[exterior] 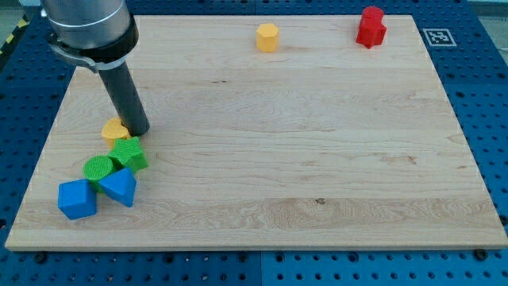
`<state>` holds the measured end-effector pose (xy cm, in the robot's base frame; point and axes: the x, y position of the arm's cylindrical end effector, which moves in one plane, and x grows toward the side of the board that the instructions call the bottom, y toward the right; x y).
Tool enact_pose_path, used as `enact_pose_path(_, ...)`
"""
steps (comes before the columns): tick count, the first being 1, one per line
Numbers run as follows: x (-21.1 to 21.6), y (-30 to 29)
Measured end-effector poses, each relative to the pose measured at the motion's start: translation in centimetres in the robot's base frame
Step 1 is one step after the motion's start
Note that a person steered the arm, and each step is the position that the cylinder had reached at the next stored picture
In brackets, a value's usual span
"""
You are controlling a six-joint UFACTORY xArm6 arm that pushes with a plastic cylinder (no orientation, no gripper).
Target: Slide the yellow hexagon to the right of the green star
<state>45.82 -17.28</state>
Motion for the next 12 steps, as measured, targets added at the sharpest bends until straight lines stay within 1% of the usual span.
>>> enact_pose_path(1, -2.7, 5.5)
enact_pose_path(2, -7.8, 11.3)
enact_pose_path(4, -15.9, 11.7)
enact_pose_path(5, -21.0, 12.3)
enact_pose_path(6, -25.9, 14.8)
enact_pose_path(7, -26.5, 18.1)
enact_pose_path(8, -24.7, 18.1)
enact_pose_path(10, -18.8, 18.6)
enact_pose_path(11, -18.1, 20.8)
enact_pose_path(12, -17.9, 24.4)
